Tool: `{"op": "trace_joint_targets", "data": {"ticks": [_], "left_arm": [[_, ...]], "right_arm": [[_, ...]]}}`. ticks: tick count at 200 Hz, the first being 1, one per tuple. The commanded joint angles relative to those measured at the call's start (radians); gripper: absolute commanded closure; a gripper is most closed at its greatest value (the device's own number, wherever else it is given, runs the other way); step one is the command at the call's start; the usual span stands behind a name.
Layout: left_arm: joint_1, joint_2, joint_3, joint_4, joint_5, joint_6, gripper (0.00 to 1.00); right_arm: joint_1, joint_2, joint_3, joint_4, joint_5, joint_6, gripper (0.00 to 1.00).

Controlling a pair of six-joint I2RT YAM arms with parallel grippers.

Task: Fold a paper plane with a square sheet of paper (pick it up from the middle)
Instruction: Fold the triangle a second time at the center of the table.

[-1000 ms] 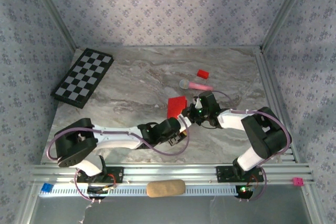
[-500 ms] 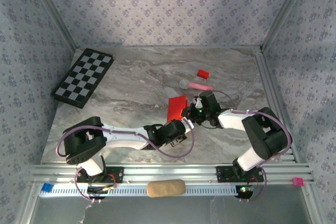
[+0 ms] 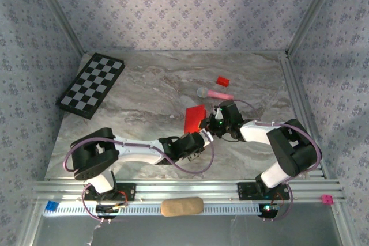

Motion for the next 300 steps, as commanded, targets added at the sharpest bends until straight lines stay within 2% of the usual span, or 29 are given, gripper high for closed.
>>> {"op": "trace_joint_targets", "data": {"ticks": [1,31,84,105,153,187,211,231,250,270,300], "left_arm": [[-0.003,-0.013,0.024,0.026,-0.013,0.003,0.63],[-0.004,-0.013,0.020,0.028,-0.016,0.005,0.67],[-0.004,-0.012,0.026,0.028,-0.021,0.003,0.86],[-0.005,-0.015,0.024,0.029,-0.023,0.001,0.88],[0.010,-0.030,0.017,0.032,0.000,-0.038,1.00],[0.071,-0.063,-0.012,0.059,0.125,-0.125,1.00],[0.173,-0.085,-0.020,0.068,0.332,-0.220,1.00],[0.217,-0.106,-0.022,0.072,0.408,-0.245,1.00],[0.260,-0.113,-0.024,0.078,0.501,-0.277,1.00],[0.286,-0.114,-0.025,0.087,0.555,-0.312,1.00],[0.305,-0.109,-0.019,0.085,0.613,-0.348,1.00]], "right_arm": [[-0.007,-0.024,-0.012,-0.022,-0.001,-0.008,0.90],[-0.009,-0.026,-0.013,-0.022,0.001,-0.008,0.90],[-0.012,-0.025,-0.020,-0.020,-0.001,-0.009,0.89],[-0.013,-0.029,-0.023,-0.021,0.000,-0.010,0.88],[-0.021,-0.051,-0.030,-0.038,0.012,-0.021,0.82],[-0.042,-0.086,-0.032,-0.097,0.031,-0.043,0.73],[-0.064,-0.159,-0.045,-0.203,0.115,-0.060,0.63],[-0.075,-0.240,-0.054,-0.288,0.186,-0.089,0.56],[-0.085,-0.314,-0.062,-0.358,0.234,-0.108,0.55],[-0.092,-0.375,-0.068,-0.397,0.228,-0.134,0.56],[-0.080,-0.425,-0.090,-0.407,0.189,-0.151,0.70]]}}
